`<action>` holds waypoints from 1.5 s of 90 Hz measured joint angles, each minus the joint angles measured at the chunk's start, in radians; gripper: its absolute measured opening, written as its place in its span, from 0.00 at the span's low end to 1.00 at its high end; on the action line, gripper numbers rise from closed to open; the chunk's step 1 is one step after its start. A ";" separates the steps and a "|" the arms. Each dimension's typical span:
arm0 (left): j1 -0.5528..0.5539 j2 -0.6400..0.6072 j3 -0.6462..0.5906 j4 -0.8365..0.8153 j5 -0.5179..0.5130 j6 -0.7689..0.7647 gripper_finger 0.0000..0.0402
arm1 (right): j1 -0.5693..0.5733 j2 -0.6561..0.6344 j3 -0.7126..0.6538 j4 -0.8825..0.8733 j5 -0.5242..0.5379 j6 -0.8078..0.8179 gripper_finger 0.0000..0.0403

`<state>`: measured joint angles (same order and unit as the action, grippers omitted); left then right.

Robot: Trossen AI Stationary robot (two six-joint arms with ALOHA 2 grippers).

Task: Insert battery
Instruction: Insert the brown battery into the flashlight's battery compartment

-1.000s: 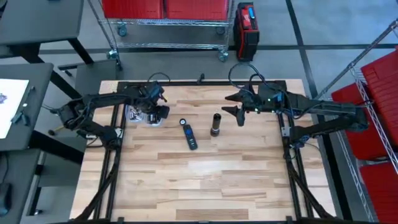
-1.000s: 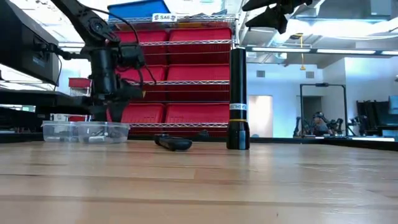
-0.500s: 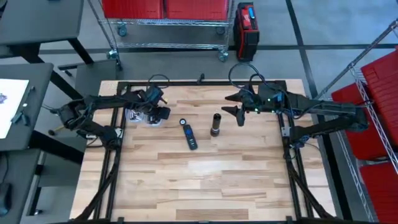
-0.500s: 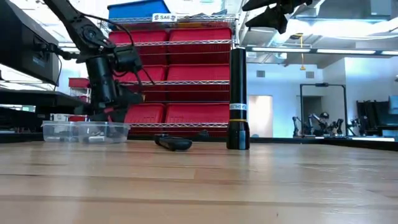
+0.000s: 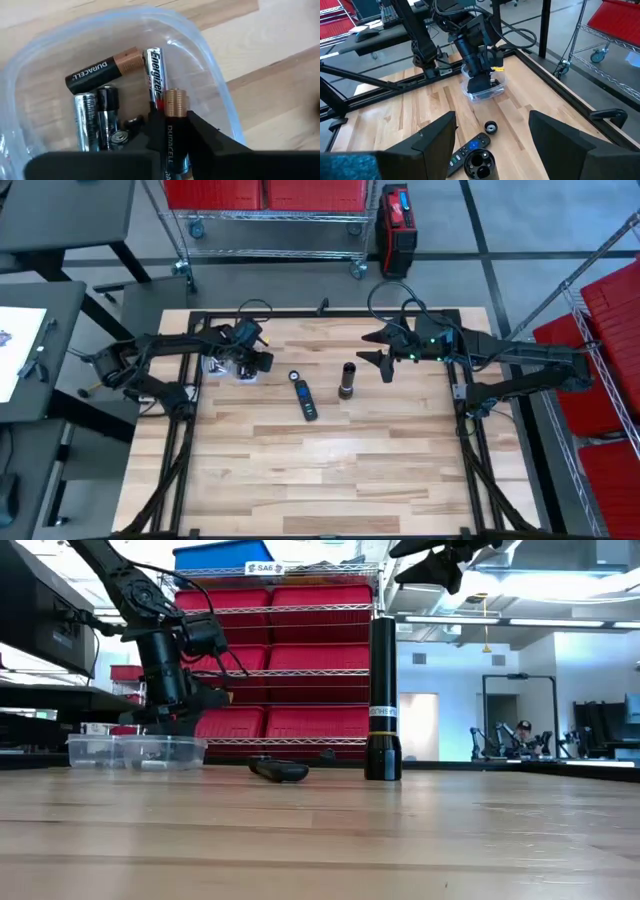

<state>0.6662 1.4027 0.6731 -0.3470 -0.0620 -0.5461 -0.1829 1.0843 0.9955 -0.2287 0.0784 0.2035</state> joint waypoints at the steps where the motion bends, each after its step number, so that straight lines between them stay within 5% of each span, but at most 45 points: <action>1: 0.000 -0.001 0.000 0.000 0.000 0.000 0.06 | 0.000 0.000 0.000 0.000 0.000 0.000 0.59; 48: -0.006 -0.035 0.244 -0.294 0.012 0.106 0.09 | -0.003 0.000 0.000 -0.004 0.000 -0.002 0.59; 67: -0.046 -0.035 0.472 -0.336 0.138 0.180 0.08 | -0.002 0.000 0.000 -0.002 0.000 -0.002 0.59; 94: -0.170 -0.036 0.780 -0.053 0.311 0.299 0.08 | -0.016 0.000 -0.001 0.139 0.000 -0.001 0.59; 111: -0.249 -0.027 0.794 0.223 0.482 0.230 0.08 | -0.013 0.050 -0.001 0.339 -0.067 0.038 0.55; 135: -0.348 0.036 0.794 0.364 0.495 0.216 0.08 | -0.002 0.148 0.045 0.575 -0.182 0.070 0.48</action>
<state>0.3180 1.4388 1.4673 0.0169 0.4331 -0.3299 -0.1848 1.2324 1.0407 0.3466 -0.1033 0.2732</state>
